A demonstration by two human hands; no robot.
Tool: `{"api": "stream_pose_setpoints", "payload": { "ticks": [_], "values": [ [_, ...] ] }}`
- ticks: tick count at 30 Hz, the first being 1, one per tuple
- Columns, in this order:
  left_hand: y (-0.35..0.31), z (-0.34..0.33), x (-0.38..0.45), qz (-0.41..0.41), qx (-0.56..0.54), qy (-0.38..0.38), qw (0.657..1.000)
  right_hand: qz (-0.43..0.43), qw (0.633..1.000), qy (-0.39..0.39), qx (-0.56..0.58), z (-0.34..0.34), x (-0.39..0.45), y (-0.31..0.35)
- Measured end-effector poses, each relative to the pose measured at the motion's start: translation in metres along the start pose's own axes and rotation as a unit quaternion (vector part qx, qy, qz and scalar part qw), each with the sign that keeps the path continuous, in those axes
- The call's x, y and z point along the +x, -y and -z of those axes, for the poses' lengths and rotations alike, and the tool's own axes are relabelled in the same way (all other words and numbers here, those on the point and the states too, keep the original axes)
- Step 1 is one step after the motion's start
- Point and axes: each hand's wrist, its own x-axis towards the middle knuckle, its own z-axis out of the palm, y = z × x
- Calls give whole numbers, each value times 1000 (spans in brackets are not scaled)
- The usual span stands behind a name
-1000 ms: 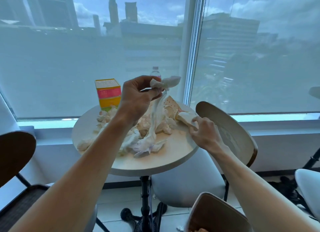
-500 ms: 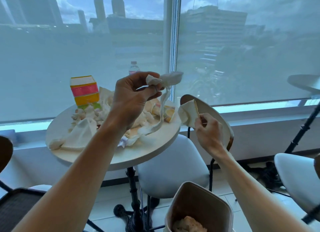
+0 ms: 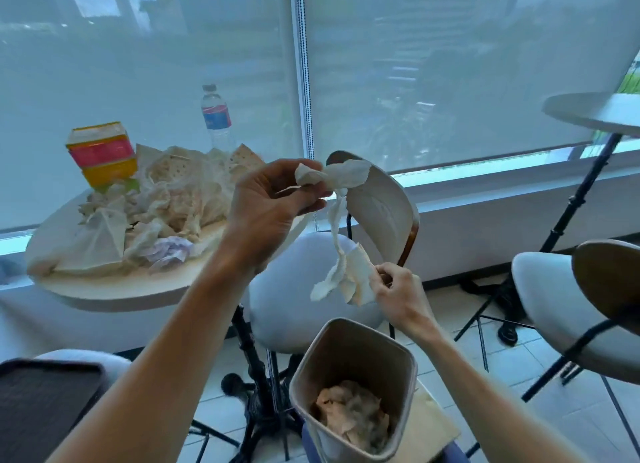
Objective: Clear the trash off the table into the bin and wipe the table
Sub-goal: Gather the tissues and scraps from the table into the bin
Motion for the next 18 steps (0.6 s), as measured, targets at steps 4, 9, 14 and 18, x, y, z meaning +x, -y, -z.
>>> {"api": "stream_pose_setpoints", "payload": {
  "ticks": [4, 9, 14, 18],
  "values": [
    [17, -14, -15, 25, 4, 8, 1000, -45, 995, 88, -23, -5, -14, -29],
    [45, -22, -38, 63, 20, 1, 998, -77, 992, 97, -1, 6, -5, -44],
    [88, -27, -68, 140, 50, -10, 989, -56, 993, 101, 35, 23, 13, -29],
    [134, -23, -92, 229, 105, -11, 968, -23, 993, 109, 48, 23, 21, -12]
  ]
}}
